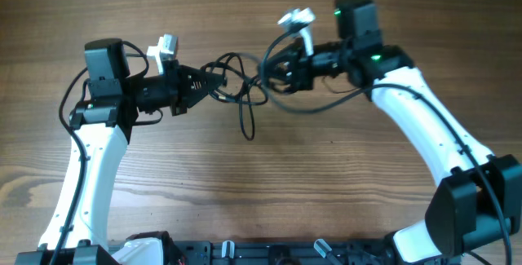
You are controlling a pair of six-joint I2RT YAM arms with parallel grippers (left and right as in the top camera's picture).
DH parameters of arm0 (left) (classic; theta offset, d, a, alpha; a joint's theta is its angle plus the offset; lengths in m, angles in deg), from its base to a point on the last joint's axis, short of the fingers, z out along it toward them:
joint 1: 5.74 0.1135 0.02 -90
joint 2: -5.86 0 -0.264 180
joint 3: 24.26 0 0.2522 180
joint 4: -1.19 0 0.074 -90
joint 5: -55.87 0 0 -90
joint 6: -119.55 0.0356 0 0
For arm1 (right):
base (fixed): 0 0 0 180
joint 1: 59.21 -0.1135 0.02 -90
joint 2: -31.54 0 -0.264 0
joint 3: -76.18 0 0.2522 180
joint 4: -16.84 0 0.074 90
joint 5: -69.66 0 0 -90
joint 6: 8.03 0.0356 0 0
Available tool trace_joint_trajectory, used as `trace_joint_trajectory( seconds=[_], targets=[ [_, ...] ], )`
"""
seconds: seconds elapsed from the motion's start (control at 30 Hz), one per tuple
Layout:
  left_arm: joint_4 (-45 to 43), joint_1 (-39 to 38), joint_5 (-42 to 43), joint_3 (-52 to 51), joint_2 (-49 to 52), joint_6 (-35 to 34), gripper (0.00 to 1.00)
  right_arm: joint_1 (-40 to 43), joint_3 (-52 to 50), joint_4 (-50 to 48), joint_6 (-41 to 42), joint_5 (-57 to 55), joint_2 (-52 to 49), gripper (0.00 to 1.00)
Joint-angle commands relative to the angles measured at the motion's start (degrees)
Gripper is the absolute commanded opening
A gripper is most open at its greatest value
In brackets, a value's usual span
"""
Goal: Untangle cables
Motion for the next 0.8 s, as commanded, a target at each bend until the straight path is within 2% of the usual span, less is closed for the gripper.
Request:
trace_joint_trajectory(
  seconds=[0.0,0.07,0.27,0.33,0.4,0.43,0.5,0.57,0.63,0.7,0.77],
  targets=[
    [-0.1,0.1,-19.9,0.4,-0.4,1.4,0.04,6.4,0.8,1.1,8.1,7.7,1.0,0.04],
    [0.0,0.1,-26.1,0.4,-0.4,2.9,0.04,9.5,0.8,4.3,9.5,7.0,1.0,0.04],
    [5.2,0.1,-43.6,0.4,-0.4,2.9,0.04,12.0,0.8,14.0,17.1,-12.2,1.0,0.04],
    [9.1,0.1,-49.5,0.4,-0.4,2.9,0.04,13.1,0.8,16.0,23.1,-25.8,1.0,0.04],
    [10.1,0.1,-50.3,0.4,-0.4,3.3,0.04,13.4,0.8,18.9,24.3,-38.9,1.0,0.04],
    [9.0,0.1,-49.2,0.4,-0.4,3.3,0.04,13.4,0.8,20.8,24.1,-40.8,1.0,0.04],
    [3.8,0.1,-43.4,0.4,-0.4,3.3,0.04,12.8,0.8,24.3,19.6,-36.3,1.0,0.05],
    [-7.9,0.1,-31.1,0.4,-0.4,3.3,0.04,11.1,0.8,28.0,17.9,-34.5,1.0,0.11],
    [-21.4,0.1,-21.0,0.4,-0.4,-0.1,0.04,8.9,0.8,30.9,17.3,-34.4,1.0,0.12],
    [-27.5,0.1,-17.2,0.4,-0.4,-2.6,0.04,7.7,0.8,31.2,16.5,-33.4,1.0,0.12],
    [-32.8,0.1,-12.0,0.4,-0.4,-3.4,0.04,6.9,0.8,29.7,11.5,-28.0,1.0,0.13]
  ],
)
